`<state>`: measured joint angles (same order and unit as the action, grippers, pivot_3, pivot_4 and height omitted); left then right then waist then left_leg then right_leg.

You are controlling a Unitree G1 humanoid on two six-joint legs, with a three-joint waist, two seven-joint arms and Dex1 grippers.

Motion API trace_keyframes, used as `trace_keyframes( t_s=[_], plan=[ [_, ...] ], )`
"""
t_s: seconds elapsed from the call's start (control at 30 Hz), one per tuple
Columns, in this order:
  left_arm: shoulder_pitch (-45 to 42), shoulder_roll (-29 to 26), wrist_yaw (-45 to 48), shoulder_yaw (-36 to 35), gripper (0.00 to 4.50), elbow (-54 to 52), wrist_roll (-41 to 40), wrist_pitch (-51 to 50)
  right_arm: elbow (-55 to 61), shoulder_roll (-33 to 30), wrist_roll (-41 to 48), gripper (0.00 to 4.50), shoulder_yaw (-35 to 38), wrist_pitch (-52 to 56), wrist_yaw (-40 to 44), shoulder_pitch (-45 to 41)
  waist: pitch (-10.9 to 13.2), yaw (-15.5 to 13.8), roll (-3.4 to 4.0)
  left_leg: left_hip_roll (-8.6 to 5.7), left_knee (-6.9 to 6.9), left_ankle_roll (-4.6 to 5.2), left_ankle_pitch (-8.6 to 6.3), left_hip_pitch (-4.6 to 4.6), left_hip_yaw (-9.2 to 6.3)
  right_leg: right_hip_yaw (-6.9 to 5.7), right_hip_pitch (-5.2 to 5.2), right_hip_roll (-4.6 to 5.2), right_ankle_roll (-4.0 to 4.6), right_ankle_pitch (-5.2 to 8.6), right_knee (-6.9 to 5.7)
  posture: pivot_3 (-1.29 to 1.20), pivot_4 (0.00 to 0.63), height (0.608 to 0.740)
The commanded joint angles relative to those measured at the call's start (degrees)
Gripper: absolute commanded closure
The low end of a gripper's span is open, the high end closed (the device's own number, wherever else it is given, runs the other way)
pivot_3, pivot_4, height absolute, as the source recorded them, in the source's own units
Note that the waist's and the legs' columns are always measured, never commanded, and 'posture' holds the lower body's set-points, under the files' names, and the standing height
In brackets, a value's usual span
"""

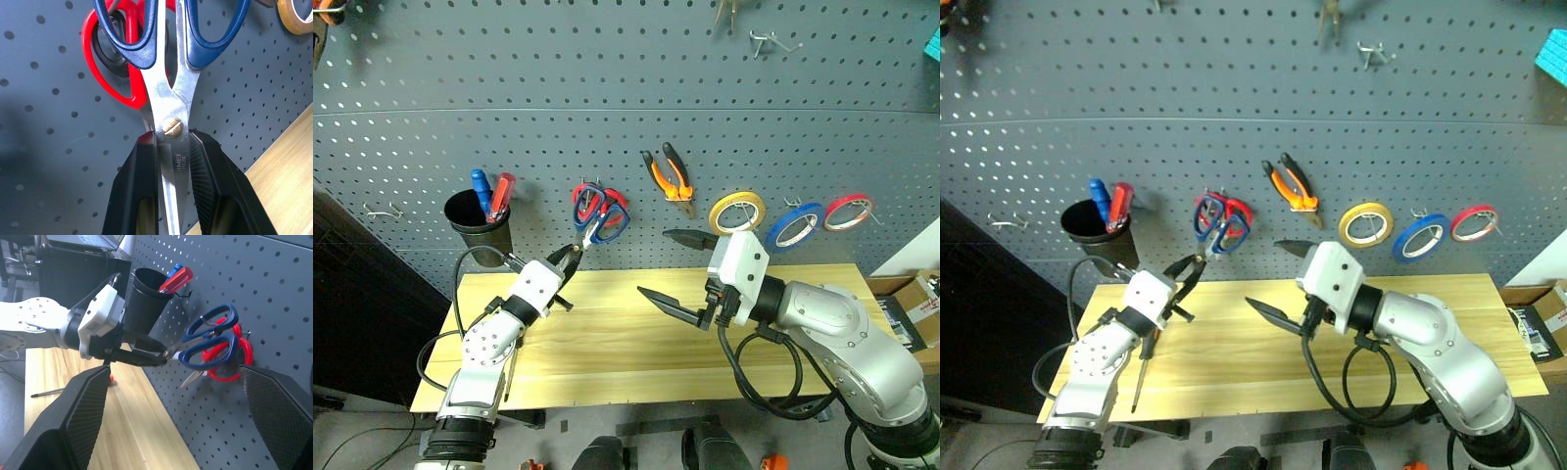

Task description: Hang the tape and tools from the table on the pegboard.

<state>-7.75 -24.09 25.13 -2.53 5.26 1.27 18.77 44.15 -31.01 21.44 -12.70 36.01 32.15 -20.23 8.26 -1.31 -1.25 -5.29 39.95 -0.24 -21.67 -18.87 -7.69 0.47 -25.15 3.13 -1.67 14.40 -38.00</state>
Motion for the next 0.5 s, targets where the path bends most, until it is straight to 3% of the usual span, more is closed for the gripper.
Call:
trace_keyframes(
  t_s=[0.03,0.1,0.33,0.47,0.5],
  plan=[
    [-0.81,0.66,-0.56,1.37,3.95,-0.62,0.88,-0.90,2.24,0.56,-0.18,0.00,0.59,-0.16,-0.72,-1.02,-0.01,0.00,-0.01,0.00,0.00,0.00,0.00,0.00,0.00,0.00,0.00,0.00,0.00,0.00,-0.01,0.01,0.123,0.740],
    [-1.04,0.93,-1.11,1.63,3.95,-0.80,1.29,-2.11,2.26,0.66,-0.24,0.00,0.54,-0.06,-0.77,-0.99,-0.01,0.00,-0.01,0.00,0.01,0.00,0.00,0.01,0.00,-0.01,0.01,0.00,0.00,0.00,-0.03,0.01,0.123,0.740],
    [0.64,1.45,-2.58,0.77,1.81,-3.17,0.87,-6.47,2.25,0.51,-0.80,0.00,0.22,0.12,-0.98,0.41,-0.02,0.04,-0.01,0.01,0.03,0.00,0.00,0.01,0.00,0.00,0.00,0.00,0.00,0.00,-0.04,0.01,0.129,0.740],
    [7.22,0.80,0.04,0.33,0.66,-8.08,-3.04,-17.31,1.19,-0.25,-2.07,0.00,-0.81,3.58,-2.69,2.72,-0.02,0.25,0.00,0.01,0.01,0.00,0.00,0.01,0.02,0.02,-0.01,0.00,0.00,0.00,-0.04,0.02,0.136,0.740],
    [9.16,0.35,0.61,-0.22,0.66,-9.57,-4.13,-20.81,0.74,-0.50,-2.65,0.00,-1.40,5.53,-3.62,3.31,-0.03,0.37,-0.01,0.01,0.00,0.00,0.00,0.01,0.02,0.03,-0.01,0.00,0.00,0.00,-0.04,0.02,0.136,0.740]
  ],
)
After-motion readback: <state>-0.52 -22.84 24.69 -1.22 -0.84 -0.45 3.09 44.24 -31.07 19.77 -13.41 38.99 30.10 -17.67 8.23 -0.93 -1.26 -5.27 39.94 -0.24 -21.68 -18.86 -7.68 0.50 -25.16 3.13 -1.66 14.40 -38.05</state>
